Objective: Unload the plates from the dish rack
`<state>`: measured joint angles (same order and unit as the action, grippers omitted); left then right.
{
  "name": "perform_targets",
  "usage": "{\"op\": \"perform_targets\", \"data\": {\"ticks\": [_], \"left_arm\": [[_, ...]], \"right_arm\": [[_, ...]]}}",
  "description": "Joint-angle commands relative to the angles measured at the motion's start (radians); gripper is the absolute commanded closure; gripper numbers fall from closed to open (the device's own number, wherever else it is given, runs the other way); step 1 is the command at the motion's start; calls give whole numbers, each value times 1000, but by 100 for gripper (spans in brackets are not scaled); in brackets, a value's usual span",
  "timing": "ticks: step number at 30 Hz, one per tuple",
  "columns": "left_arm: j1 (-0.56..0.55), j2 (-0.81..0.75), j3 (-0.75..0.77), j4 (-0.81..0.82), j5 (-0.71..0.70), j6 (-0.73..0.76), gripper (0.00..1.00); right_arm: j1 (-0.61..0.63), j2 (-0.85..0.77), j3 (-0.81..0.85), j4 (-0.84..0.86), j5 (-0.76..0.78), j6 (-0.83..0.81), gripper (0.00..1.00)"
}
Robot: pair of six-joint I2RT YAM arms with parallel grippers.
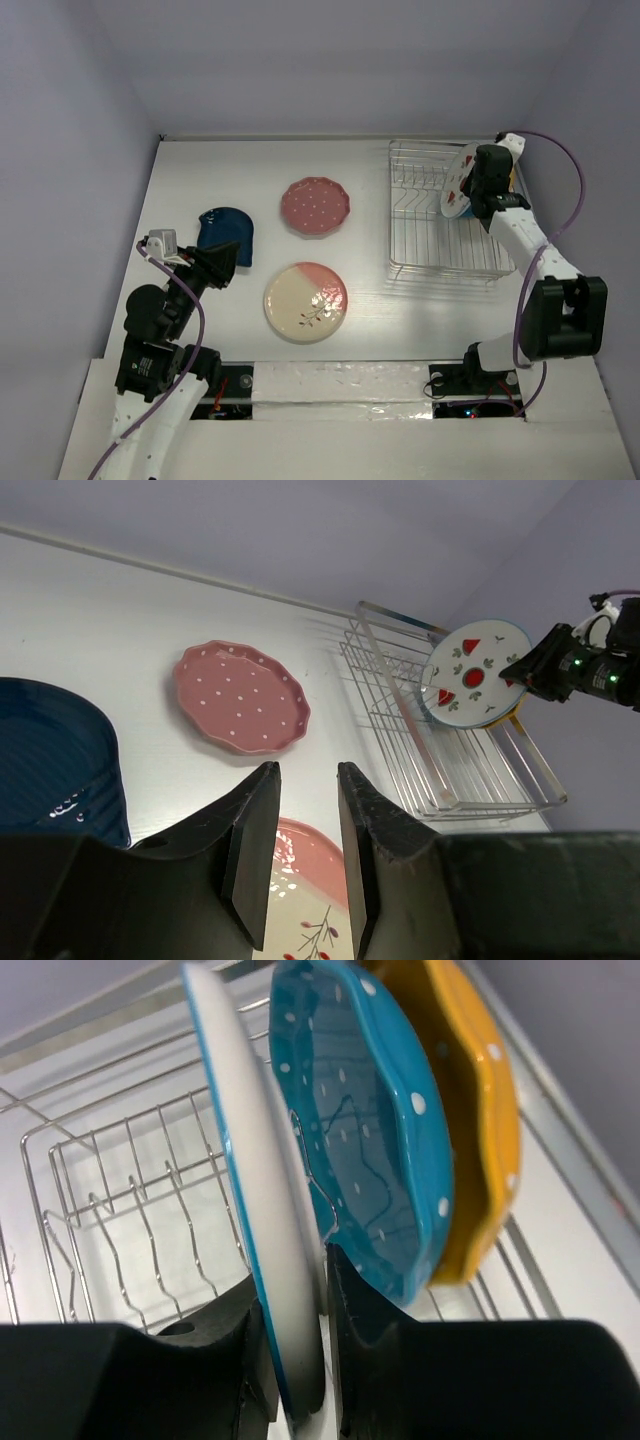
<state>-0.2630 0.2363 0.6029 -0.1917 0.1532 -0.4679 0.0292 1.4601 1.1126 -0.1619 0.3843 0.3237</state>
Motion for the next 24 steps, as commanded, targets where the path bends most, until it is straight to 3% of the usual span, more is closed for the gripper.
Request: {"op": "perform_targets", "data": {"ticks": [1, 5, 9, 15, 19, 24], "left_arm": [[-7, 1, 23, 43, 0, 6, 73], [-7, 8, 21, 41, 2, 6, 73], [-7, 5, 21, 43, -1, 5, 73], [-7, 6, 21, 41, -3, 5, 73], [-7, 15, 20, 43, -6, 5, 73], [-7, 20, 21, 40, -10, 3, 73]], "right_arm": [[61, -121, 23, 128, 79, -40, 100], [145, -190, 44, 104, 159, -63, 100], [201, -291, 49, 82, 131, -39, 100], [256, -426, -60, 99, -142, 83, 100], [311, -454, -166, 226, -422, 210, 100], [521, -376, -226, 338, -588, 316, 100]]}}
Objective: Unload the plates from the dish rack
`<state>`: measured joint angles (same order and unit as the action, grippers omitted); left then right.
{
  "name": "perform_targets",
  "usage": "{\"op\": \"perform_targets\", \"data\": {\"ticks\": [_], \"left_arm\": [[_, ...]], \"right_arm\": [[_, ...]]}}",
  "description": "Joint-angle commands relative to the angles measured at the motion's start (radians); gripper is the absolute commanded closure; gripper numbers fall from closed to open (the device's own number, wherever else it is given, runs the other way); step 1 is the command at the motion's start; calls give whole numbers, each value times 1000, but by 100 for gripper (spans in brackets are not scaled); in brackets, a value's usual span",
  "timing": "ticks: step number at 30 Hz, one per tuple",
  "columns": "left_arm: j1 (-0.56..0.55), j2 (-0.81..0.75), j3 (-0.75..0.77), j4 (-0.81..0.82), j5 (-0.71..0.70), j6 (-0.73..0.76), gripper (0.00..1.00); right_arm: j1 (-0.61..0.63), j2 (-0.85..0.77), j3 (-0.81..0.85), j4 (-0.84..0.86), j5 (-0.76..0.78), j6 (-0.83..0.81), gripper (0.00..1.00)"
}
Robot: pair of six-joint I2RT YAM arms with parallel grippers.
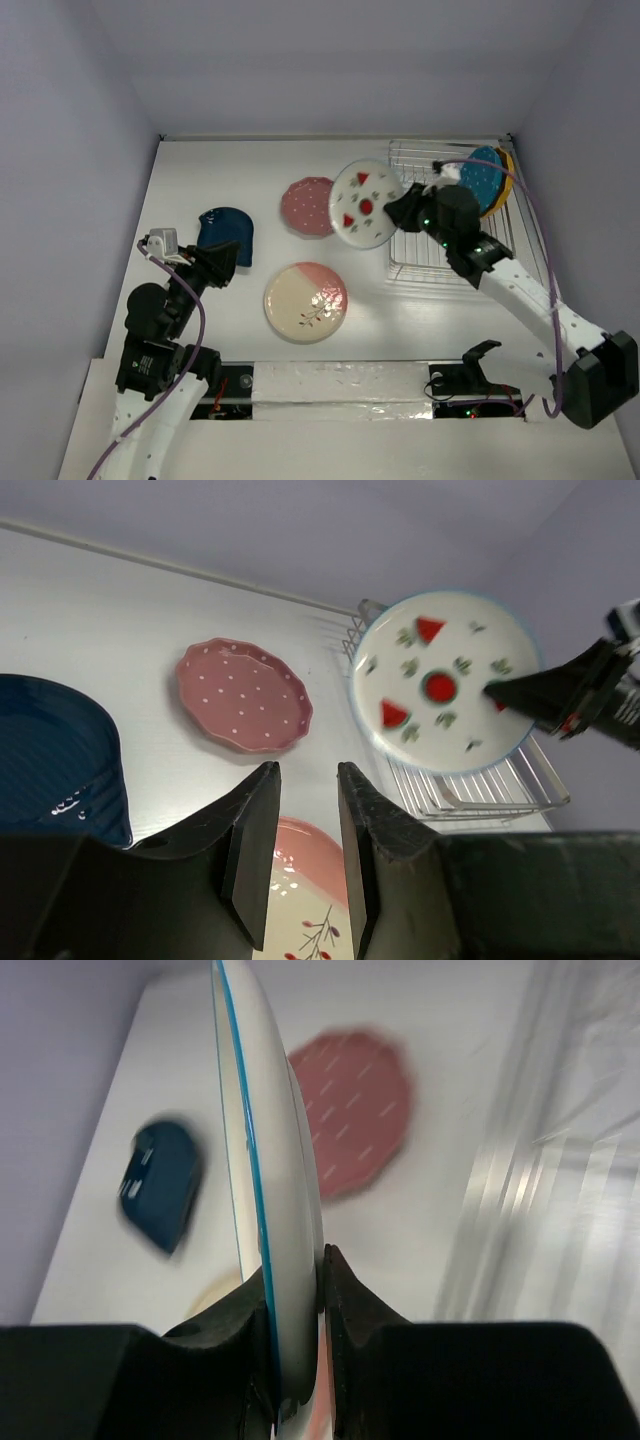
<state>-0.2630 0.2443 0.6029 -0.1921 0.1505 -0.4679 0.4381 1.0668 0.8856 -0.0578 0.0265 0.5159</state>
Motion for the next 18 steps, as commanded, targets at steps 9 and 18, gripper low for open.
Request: {"op": "perform_targets", "data": {"ticks": [9, 18], "left_arm": [[2, 24, 21, 39, -14, 0, 73], [2, 24, 21, 40, -16, 2, 73]], "right_arm": [[300, 243, -8, 303, -453, 170, 100], [364, 386, -20, 311, -501, 159, 100]]}}
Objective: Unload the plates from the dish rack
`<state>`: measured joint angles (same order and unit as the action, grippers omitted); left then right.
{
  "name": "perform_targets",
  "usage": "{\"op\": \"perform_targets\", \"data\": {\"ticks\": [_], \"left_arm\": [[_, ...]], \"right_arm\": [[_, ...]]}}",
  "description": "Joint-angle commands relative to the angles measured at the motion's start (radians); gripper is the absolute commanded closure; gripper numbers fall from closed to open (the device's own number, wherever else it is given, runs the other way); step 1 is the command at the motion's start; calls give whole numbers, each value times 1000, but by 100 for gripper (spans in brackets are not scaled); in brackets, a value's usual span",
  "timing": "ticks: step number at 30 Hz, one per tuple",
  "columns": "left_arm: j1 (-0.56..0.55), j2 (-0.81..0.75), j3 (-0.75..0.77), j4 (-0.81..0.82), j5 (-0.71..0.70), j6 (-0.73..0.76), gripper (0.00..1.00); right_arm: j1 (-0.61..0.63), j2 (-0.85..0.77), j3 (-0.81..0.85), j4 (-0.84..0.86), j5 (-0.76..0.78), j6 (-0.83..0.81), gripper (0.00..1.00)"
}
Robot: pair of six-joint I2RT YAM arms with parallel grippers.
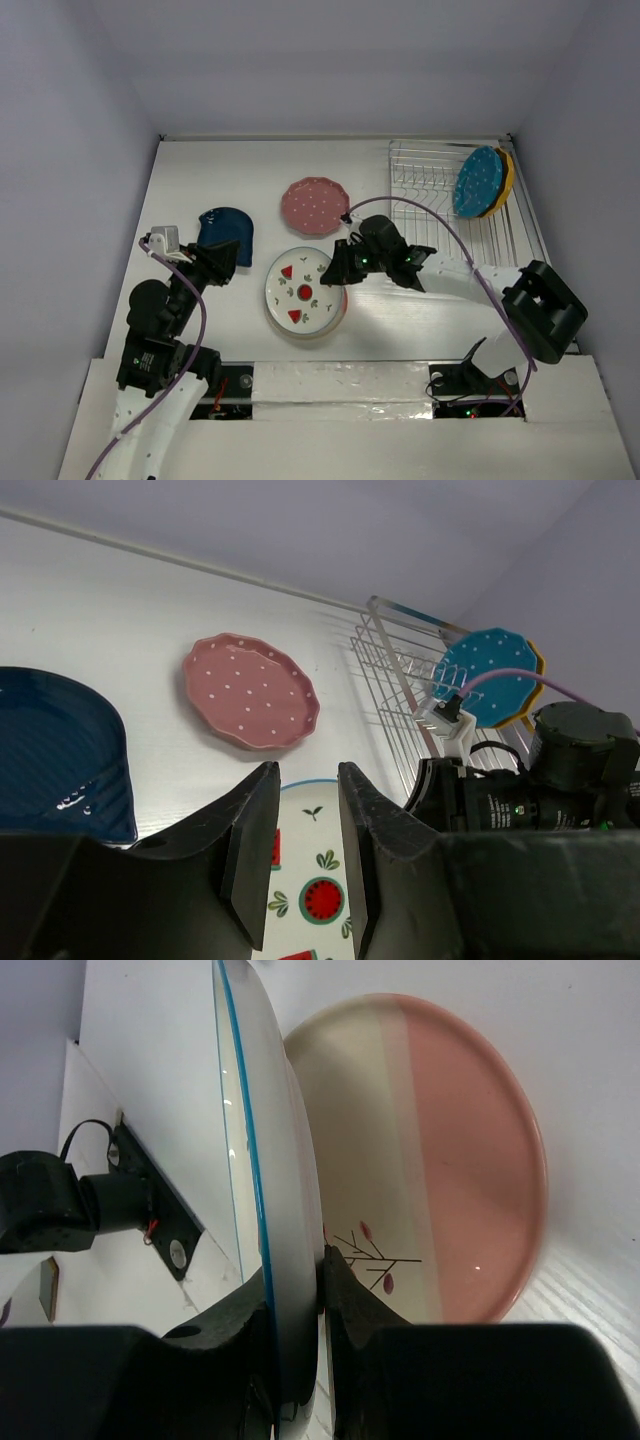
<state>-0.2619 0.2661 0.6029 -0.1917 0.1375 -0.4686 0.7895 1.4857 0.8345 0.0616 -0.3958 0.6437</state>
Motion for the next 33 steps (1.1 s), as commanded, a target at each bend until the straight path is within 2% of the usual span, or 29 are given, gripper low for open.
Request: {"op": "perform_targets", "data": {"ticks": [1, 20, 23, 28, 32, 33], "left_arm": [[1, 2, 23, 40, -3, 2, 73], [1, 1, 21, 41, 7, 4, 73], [1, -4, 20, 40, 1, 4, 73], [1, -1, 21, 41, 4, 2, 73], [1, -7, 21, 43, 4, 1, 73], [1, -7, 20, 41, 5, 2, 73]], "right_arm": [[13, -33, 11, 219, -74, 45, 100], [13, 41, -94, 305, -61, 100, 94], [13, 51, -98, 285, -42, 91, 89], [13, 68, -109, 213, 27, 60, 66], [22, 73, -97, 129, 153, 21, 58], [22, 70, -95, 115, 175, 13, 52]]}}
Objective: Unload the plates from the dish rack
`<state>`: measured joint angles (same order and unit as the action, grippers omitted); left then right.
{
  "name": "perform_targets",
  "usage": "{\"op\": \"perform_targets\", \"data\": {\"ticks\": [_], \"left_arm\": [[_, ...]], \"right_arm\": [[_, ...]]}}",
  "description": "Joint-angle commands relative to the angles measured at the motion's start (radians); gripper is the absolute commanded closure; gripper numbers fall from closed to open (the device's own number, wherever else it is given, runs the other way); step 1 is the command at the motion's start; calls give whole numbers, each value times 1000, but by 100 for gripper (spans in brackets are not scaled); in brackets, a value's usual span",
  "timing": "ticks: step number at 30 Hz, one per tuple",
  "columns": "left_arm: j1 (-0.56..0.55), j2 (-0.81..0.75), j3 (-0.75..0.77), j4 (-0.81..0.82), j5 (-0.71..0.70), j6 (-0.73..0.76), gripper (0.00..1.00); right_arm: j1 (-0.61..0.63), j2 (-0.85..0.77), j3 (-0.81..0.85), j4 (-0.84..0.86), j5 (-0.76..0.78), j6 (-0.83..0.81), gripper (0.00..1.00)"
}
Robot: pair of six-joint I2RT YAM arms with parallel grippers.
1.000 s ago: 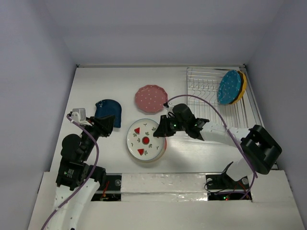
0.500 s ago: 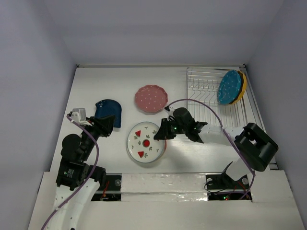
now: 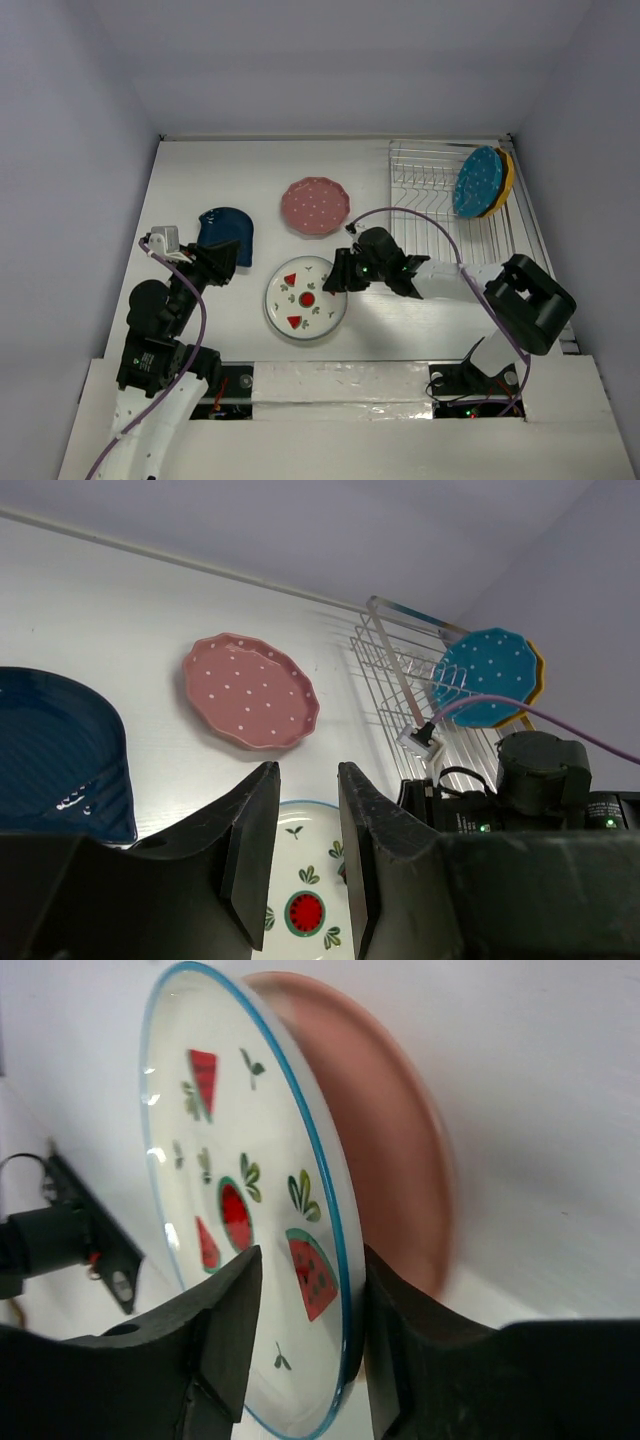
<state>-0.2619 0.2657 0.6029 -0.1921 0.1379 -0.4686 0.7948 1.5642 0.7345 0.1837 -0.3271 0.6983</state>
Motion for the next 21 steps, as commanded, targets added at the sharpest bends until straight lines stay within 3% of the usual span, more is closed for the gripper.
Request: {"op": "perform_targets", "data": {"ticks": [1, 5, 9, 12, 16, 21], "left_arm": [[1, -8, 20, 43, 5, 2, 73], [1, -10, 21, 43, 3, 2, 73], [10, -23, 21, 40, -6, 1, 73], [10, -33, 23, 39, -8, 1, 73], [10, -40, 23, 36, -11, 1, 73], [20, -42, 24, 37, -4, 2, 73]], "right_arm": [[17, -12, 6, -27, 121, -54, 52], [27, -21, 11, -58, 168, -75, 45], [49, -30, 35, -114, 229, -102, 30], [60, -32, 54, -174, 309, -120, 25], [70, -47, 63, -251, 388, -131, 24], [70, -232, 103, -374, 604, -144, 31]]}}
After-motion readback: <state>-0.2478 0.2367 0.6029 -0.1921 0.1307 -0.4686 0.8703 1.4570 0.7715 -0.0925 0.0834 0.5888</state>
